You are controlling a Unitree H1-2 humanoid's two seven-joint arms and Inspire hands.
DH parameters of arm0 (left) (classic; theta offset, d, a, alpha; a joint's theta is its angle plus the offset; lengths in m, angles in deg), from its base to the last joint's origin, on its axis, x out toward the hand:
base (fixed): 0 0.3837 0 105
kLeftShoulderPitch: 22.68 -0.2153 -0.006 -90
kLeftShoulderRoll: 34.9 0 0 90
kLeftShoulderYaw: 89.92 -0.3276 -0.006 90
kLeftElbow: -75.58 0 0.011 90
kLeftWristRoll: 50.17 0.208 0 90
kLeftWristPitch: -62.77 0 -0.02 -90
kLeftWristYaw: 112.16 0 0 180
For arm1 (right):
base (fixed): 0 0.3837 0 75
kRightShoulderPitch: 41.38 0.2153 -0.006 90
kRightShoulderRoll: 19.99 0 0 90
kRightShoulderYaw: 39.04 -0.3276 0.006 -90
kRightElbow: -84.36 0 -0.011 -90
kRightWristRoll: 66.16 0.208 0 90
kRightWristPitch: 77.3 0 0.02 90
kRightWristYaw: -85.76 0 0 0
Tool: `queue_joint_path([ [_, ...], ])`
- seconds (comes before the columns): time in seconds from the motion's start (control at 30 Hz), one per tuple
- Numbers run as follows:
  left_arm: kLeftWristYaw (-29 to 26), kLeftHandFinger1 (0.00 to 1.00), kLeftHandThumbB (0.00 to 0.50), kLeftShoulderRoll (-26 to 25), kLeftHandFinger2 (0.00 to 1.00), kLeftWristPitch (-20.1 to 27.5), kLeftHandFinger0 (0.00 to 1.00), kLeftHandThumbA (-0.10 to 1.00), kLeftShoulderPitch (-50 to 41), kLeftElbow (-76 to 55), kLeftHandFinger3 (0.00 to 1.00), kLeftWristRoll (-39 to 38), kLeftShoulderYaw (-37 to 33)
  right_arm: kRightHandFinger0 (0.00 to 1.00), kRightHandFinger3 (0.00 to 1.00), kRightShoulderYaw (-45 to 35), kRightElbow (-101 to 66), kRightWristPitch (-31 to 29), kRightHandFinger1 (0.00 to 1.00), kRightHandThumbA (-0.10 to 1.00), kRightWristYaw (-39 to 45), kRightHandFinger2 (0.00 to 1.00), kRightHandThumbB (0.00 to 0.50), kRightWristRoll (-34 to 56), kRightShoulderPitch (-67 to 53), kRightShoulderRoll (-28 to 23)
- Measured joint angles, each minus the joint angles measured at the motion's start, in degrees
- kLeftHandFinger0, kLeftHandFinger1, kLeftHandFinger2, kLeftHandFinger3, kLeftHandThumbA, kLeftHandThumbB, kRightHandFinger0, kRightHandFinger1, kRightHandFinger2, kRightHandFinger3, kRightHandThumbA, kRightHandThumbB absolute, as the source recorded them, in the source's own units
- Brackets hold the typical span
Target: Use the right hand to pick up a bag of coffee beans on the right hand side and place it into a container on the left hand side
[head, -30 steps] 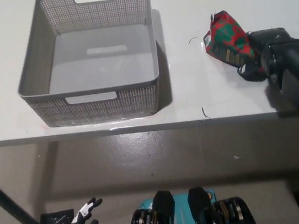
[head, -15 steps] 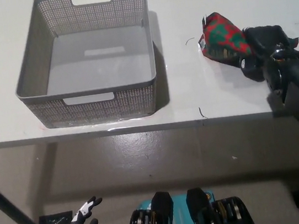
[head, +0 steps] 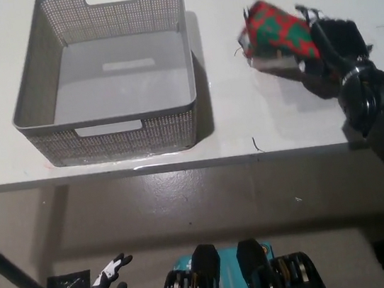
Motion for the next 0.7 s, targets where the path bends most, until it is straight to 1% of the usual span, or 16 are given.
queue_joint_path([
  [0.03,0.0,1.0,0.384,0.0,1.0,0.0,1.0,1.0,0.1,0.0,1.0,0.0,0.0,0.0,0.96,-0.6,-1.7,-0.3,0.49,-0.1,-0.1,0.85,0.127,0.1,0.1,0.0],
  [0.07,0.1,1.0,0.384,0.0,1.0,0.0,1.0,1.0,0.1,0.0,1.0,0.0,0.0,0.02,0.97,-1.2,-3.6,-0.5,0.49,-0.1,-0.1,0.85,0.155,0.2,0.3,-0.1],
  [0.1,0.1,1.0,0.384,0.0,1.0,0.0,1.0,1.0,0.2,0.1,1.0,0.0,0.0,0.04,0.97,-1.9,-5.7,-0.5,0.49,-0.1,0.0,0.85,0.16,0.3,0.5,-0.1],
  [0.17,0.1,1.0,0.391,0.0,1.0,0.0,1.0,1.0,0.3,0.1,1.0,0.0,0.0,0.01,0.97,-3.1,-9.7,-0.4,0.49,-0.1,0.3,0.86,0.177,0.6,0.8,-0.1],
  [0.2,0.1,1.0,0.394,0.0,1.0,0.0,1.0,1.0,0.3,0.2,1.0,0.0,0.0,0.01,0.96,-3.8,-11.9,-0.4,0.5,-0.1,0.5,0.87,0.163,0.8,0.9,-0.1],
  [0.23,0.1,1.0,0.4,0.0,1.0,0.0,1.0,1.0,0.3,0.2,1.0,0.0,0.0,0.02,0.95,-4.3,-13.8,-0.2,0.51,-0.1,0.9,0.87,0.184,1.0,0.9,-0.1],
  [0.27,0.2,1.0,0.399,0.0,1.0,0.0,1.0,1.0,0.3,0.2,1.0,0.0,0.0,0.01,0.94,-4.9,-15.6,0.0,0.49,-0.1,1.3,0.85,0.188,1.1,0.9,-0.1],
  [0.37,0.2,1.0,0.405,0.0,1.0,0.0,1.0,1.0,0.2,0.2,1.0,0.0,0.0,0.0,0.93,-6.0,-21.0,0.8,0.44,-0.1,2.5,0.78,0.175,1.2,0.9,0.0],
  [0.4,0.3,1.0,0.415,0.0,1.0,0.0,1.0,1.0,0.2,0.2,1.0,0.1,-0.1,0.0,0.95,-6.3,-23.0,1.1,0.43,-0.1,3.0,0.79,0.157,1.2,1.0,0.1],
  [0.43,0.3,1.0,0.413,0.0,1.0,0.0,1.0,1.0,0.2,0.2,1.0,0.1,-0.1,0.0,0.96,-6.4,-24.8,1.4,0.43,-0.1,3.5,0.78,0.159,1.2,1.3,0.2],
  [0.47,0.3,1.0,0.404,0.0,1.0,0.0,1.0,1.0,0.2,0.2,1.0,0.1,-0.1,0.0,0.97,-6.5,-26.1,1.6,0.44,-0.1,3.9,0.79,0.177,1.2,1.9,0.4],
  [0.5,0.3,1.0,0.409,0.0,1.0,0.0,1.0,1.0,0.2,0.2,1.0,0.1,-0.2,0.04,0.93,-6.5,-26.5,1.7,0.46,-0.1,4.1,0.82,0.199,1.2,2.2,0.6],
  [0.57,0.5,1.0,0.405,0.0,1.0,0.0,1.0,1.0,0.3,0.2,1.0,0.1,-0.3,0.0,0.89,-6.5,-28.0,2.3,0.43,-0.1,4.9,0.81,0.196,1.1,4.0,1.3],
  [0.63,0.6,1.0,0.408,0.0,1.0,0.0,1.0,1.0,0.3,0.2,1.0,0.1,-0.4,0.0,0.88,-6.6,-28.6,3.0,0.39,-0.1,5.7,0.77,0.205,1.1,5.8,2.6],
  [0.67,0.8,1.0,0.413,0.0,1.0,0.0,1.0,1.0,0.3,0.2,1.0,0.1,-0.5,0.0,0.91,-6.6,-28.7,3.3,0.38,-0.1,6.0,0.76,0.188,1.2,6.7,3.3],
  [0.7,0.8,1.0,0.417,0.0,1.0,0.0,1.0,1.0,0.3,0.2,1.0,0.2,-0.6,0.0,0.93,-6.6,-28.7,3.4,0.38,-0.1,6.1,0.76,0.187,1.2,7.4,4.0],
])
